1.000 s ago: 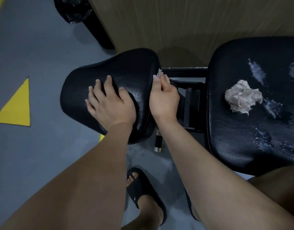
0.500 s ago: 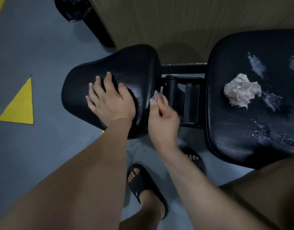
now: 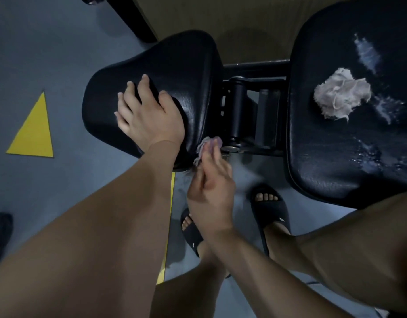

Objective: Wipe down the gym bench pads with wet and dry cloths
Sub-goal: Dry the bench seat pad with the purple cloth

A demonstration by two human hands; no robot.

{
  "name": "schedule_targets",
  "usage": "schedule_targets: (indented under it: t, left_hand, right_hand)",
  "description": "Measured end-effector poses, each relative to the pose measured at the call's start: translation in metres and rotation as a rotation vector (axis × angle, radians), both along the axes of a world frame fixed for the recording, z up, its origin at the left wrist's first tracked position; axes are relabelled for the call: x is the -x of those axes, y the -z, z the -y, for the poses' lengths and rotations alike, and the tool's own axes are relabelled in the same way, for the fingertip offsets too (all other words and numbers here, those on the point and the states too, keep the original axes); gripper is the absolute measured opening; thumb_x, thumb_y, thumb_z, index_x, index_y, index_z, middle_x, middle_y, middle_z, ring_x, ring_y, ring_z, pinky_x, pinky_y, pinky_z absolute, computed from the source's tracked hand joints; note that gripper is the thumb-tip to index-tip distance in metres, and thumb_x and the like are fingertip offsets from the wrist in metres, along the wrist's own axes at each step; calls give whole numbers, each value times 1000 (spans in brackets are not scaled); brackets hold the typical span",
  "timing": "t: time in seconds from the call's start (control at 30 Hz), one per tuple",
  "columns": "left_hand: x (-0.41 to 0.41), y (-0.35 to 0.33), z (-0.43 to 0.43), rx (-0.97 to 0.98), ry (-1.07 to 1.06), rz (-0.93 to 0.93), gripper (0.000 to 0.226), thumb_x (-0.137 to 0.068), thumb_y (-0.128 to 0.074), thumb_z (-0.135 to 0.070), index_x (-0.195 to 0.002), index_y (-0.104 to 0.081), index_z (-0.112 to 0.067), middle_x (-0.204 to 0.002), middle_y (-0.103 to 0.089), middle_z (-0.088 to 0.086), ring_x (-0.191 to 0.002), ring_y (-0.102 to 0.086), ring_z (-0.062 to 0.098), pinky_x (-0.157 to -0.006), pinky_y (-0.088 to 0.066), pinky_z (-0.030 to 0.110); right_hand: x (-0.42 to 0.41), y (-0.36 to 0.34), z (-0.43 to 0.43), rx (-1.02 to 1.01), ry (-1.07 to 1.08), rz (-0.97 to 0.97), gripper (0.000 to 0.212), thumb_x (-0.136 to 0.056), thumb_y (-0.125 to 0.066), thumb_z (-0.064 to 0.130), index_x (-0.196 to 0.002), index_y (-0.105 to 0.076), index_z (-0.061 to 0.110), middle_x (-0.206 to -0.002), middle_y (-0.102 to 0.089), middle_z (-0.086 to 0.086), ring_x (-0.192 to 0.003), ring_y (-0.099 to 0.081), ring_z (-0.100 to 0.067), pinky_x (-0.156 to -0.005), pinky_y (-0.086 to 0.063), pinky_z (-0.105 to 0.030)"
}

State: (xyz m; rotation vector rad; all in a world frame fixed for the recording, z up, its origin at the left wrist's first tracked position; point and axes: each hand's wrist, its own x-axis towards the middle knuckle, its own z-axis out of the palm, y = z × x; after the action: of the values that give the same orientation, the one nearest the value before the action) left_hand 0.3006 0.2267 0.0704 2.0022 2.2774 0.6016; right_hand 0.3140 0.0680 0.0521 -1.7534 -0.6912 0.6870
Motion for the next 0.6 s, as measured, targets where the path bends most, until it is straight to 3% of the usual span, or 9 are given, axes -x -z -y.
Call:
schedule_targets:
  t: [0.13,0.23,0.37,0.43,0.53,0.6]
  left_hand:
    - [-1,-4,2,28,8,23,52,-97,-33,-42,-148,-43,-36,-160,-33,-3,-152,-18,23,-122,-9,53]
    - [0,-9,0,82,19,31,53,-97,-29,-41,-150,-39,-36,-162,-28,-2,-153,-13,23,-122,-6,53]
    - [1,-18,-2,192,34,53,54,-99,-26,-39,-153,-32,-38,-165,-20,-2,-154,-5,23,-122,0,53]
    - [2,-27,-2,277,52,70,54,-100,-26,-39,-154,-28,-37,-167,-14,-2,-155,0,23,-122,3,52]
    - [7,-41,-4,409,106,74,55,-103,-26,-43,-157,-21,-37,-169,-6,-3,-155,6,22,-123,6,51]
    - [17,-47,1,464,166,57,58,-103,-28,-51,-159,-18,-39,-170,-3,-4,-155,8,20,-124,6,49]
  right_hand:
    - [-9,5,-5,10,89,-127,44,-99,-52,5,-140,-61,19,-151,-52,1,-128,-42,3,-110,-29,-9]
    - [-16,6,-18,14,148,-222,42,-98,-55,2,-135,-64,19,-145,-59,0,-130,-49,-1,-115,-34,-20]
    - [-13,-9,-11,45,172,-377,39,-100,-54,1,-135,-64,15,-146,-56,4,-129,-47,8,-105,-29,-1]
    - [-14,-14,-8,68,154,-475,37,-101,-55,2,-135,-63,13,-146,-56,3,-134,-47,4,-105,-28,2]
    - [-21,-23,-3,124,76,-469,36,-100,-59,6,-136,-63,11,-142,-60,2,-133,-50,0,-100,-27,5]
    - [-31,-29,-1,154,67,-459,34,-99,-62,11,-133,-66,12,-132,-68,1,-122,-60,-3,-95,-37,2]
